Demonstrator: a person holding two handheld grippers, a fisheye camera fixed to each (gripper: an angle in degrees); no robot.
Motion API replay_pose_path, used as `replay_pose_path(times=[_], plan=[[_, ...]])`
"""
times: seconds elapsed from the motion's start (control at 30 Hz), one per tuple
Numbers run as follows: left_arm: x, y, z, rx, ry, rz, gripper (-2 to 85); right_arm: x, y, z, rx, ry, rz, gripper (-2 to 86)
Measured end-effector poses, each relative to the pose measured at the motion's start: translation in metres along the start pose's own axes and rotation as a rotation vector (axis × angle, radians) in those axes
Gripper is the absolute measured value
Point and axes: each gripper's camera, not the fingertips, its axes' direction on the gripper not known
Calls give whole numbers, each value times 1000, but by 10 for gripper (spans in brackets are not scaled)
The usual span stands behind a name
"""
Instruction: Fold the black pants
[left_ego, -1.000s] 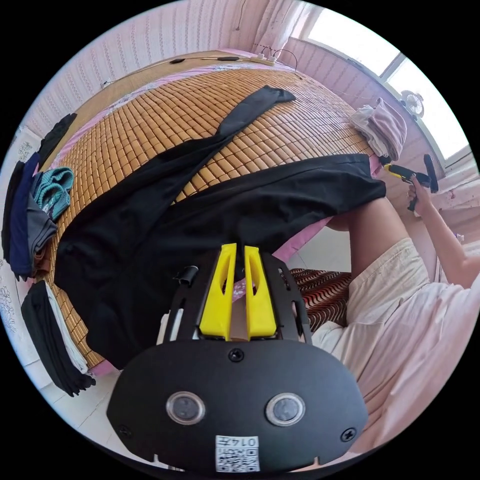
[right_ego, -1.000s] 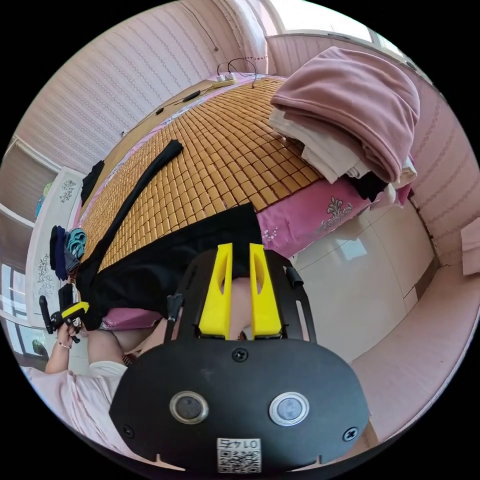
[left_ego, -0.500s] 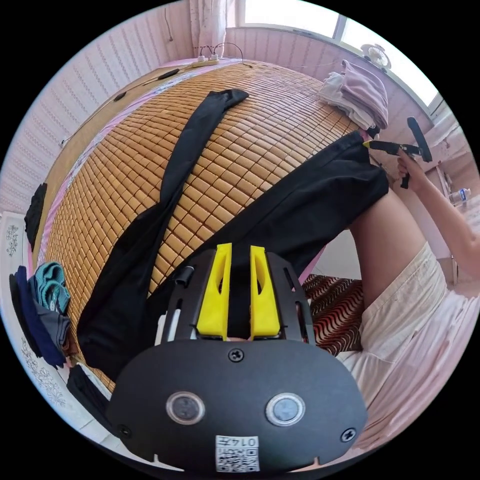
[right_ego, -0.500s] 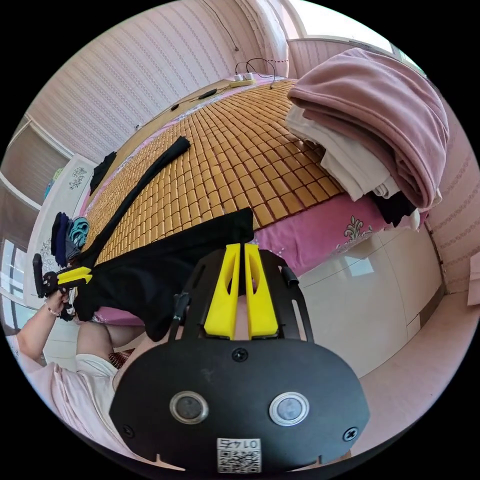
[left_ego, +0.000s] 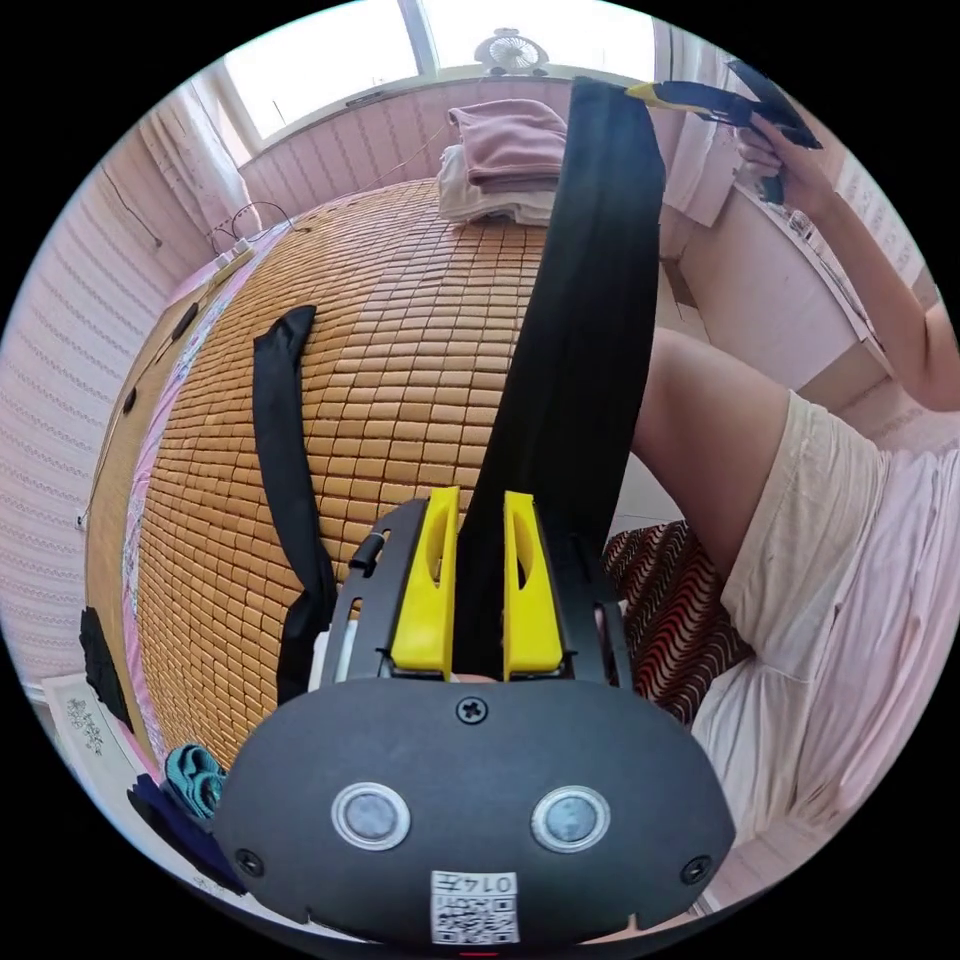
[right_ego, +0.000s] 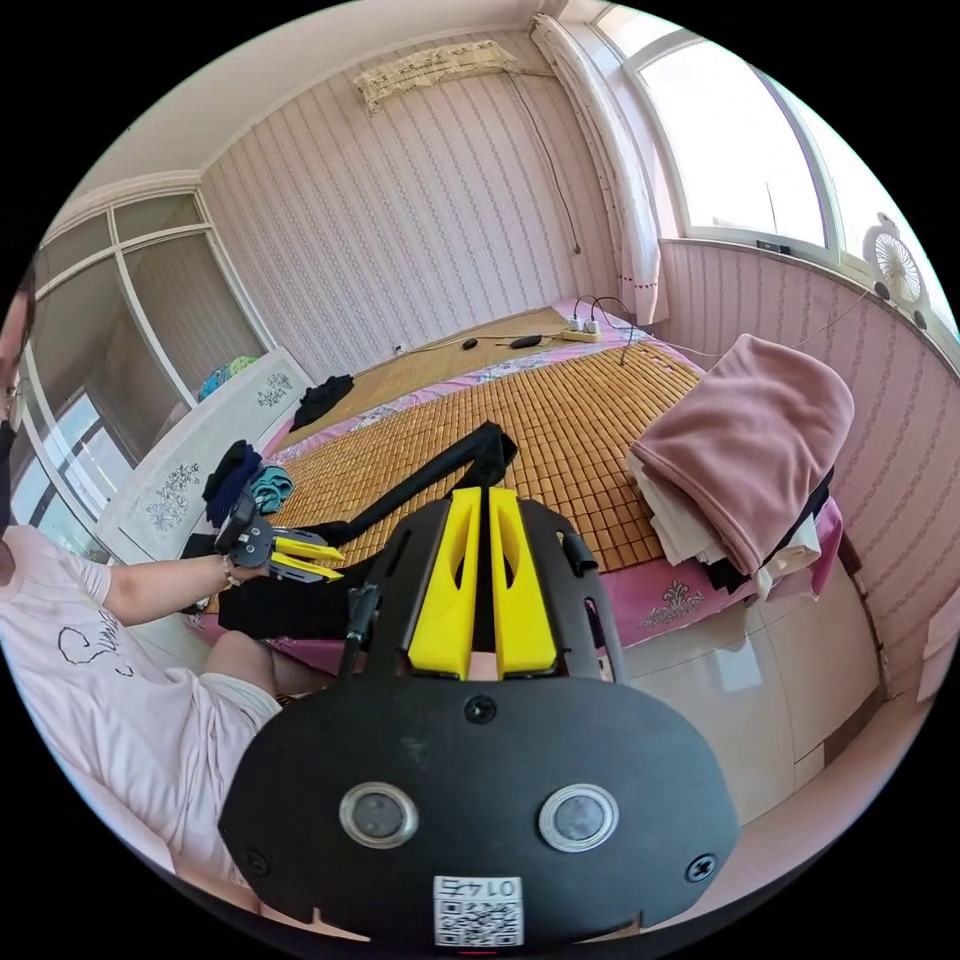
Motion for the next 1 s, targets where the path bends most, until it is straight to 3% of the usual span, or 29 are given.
replay_pose_path(times=[0.23,0.37,0.57,0.77,1.0], plan=[[-14,28,-47,138,85,-24,65,9,-5,6,-39,48,37,6],[-23,25,-33,43,48,-14,69,11,-15,11,-21,-11,63,7],[-52,34,-30,-6,99,-79,-4,18,-53,18,-64,45,58,8],[-119,58,-50,-5,-7,-318,-9,53,-140,135,-284,174,55,13],[-176,151,-91,53,6,-672,-5,55,-149,223,-494,255,38,27]])
